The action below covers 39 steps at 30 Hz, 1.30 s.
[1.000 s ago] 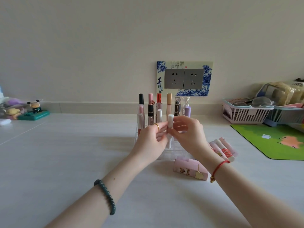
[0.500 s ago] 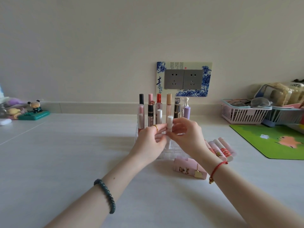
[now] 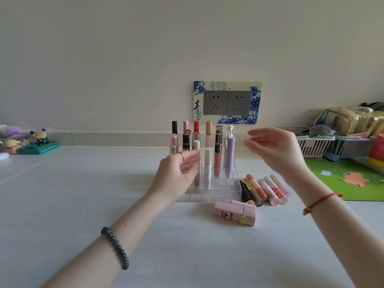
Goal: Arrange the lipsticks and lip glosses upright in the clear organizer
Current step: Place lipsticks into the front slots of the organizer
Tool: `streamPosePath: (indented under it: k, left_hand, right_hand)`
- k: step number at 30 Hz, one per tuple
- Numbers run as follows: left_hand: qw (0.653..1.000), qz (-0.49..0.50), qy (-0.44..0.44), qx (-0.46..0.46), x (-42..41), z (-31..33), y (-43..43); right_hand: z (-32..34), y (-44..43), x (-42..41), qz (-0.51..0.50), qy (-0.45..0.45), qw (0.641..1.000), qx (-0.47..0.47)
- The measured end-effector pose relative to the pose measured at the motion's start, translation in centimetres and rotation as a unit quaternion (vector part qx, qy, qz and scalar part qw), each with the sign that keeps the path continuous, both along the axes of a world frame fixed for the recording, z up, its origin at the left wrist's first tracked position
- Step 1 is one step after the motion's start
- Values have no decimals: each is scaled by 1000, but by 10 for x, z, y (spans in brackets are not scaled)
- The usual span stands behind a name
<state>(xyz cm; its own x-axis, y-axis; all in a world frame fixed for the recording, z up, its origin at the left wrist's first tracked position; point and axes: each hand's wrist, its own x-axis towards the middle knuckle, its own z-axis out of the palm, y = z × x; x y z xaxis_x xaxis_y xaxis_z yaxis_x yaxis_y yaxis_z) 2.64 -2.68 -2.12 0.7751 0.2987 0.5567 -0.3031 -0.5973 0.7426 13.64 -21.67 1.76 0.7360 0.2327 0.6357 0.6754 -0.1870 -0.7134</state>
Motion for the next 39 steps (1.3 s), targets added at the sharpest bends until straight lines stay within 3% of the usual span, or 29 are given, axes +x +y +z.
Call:
streamPosePath:
  k: [7, 12, 20, 25, 39]
  left_hand:
    - [996, 7, -83, -38, -19, 9, 26]
    - [991, 58, -96, -72, -19, -6, 56]
    - [991, 98, 35, -84, -2, -35, 83]
    - [987, 66, 134, -66, 1, -46, 83]
    - [983, 21, 172, -68, 0, -53, 78]
  right_hand:
    - [-27, -33, 27, -50, 76, 988, -122]
    - [-44, -32, 38, -87, 64, 963, -245]
    - [-52, -9, 46, -143, 64, 918, -364]
    - [-55, 3, 58, -202, 94, 878, -423]
    - [-53, 10, 65, -231, 110, 853, -455]
